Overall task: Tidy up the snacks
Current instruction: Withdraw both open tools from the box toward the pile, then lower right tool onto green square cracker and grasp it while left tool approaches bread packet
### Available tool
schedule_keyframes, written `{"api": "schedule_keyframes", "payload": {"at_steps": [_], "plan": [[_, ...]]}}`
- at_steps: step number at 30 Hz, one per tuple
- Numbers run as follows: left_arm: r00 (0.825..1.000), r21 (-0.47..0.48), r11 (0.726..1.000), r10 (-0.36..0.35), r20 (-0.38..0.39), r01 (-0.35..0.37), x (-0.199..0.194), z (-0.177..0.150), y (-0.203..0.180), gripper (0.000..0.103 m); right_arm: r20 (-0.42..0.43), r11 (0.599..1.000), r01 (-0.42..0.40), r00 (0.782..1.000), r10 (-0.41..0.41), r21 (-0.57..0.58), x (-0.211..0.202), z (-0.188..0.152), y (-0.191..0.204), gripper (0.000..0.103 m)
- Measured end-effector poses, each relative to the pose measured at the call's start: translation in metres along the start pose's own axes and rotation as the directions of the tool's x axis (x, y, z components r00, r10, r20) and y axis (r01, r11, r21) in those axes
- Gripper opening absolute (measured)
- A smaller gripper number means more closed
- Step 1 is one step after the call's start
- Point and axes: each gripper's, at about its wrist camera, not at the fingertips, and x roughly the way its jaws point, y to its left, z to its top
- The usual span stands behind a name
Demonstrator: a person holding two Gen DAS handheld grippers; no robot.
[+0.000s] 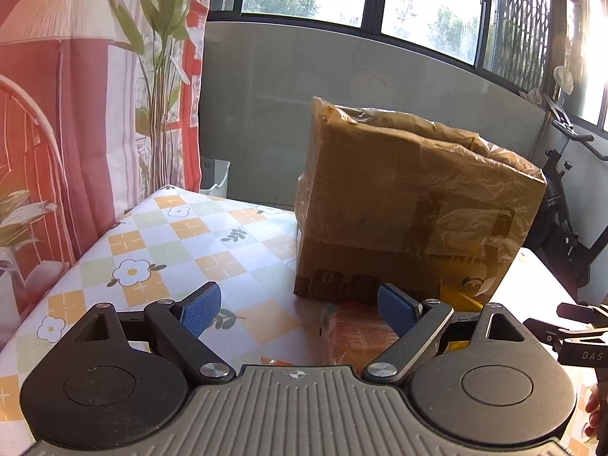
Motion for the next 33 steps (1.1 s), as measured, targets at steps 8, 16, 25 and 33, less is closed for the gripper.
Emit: {"api": "schedule_keyframes", "payload": {"at_steps": [8, 16, 25, 33], "plan": [[0.998, 0.014, 1.000, -0.026, -0.056, 0.026, 0.012, -0.016, -0.005, 0.090, -0.052, 0.999, 0.038, 0.998, -0.040, -0.035, 0.007, -0.021, -0.008, 0.097], [0.996, 0.014, 1.000, -0.023, -0.089, 0.025, 0.019, -0.025, -0.005, 0.088, -0.134, 0.992, 0.118, 0.983, -0.124, -0.048, 0.027, -0.031, -0.027, 0.087], [0.994, 0.023, 1.000, -0.015, -0.104, 0.017, 0.021, -0.026, -0.007, 0.087, -0.200, 0.992, 0.112, 0.972, -0.122, -0.059, 0.066, -0.024, -0.019, 0.086], [0.992, 0.014, 1.000, -0.020, -0.125, 0.021, 0.025, -0.031, -0.009, 0.087, -0.224, 0.990, 0.120, 0.966, -0.133, -0.067, 0.056, -0.042, -0.018, 0.086]]}}
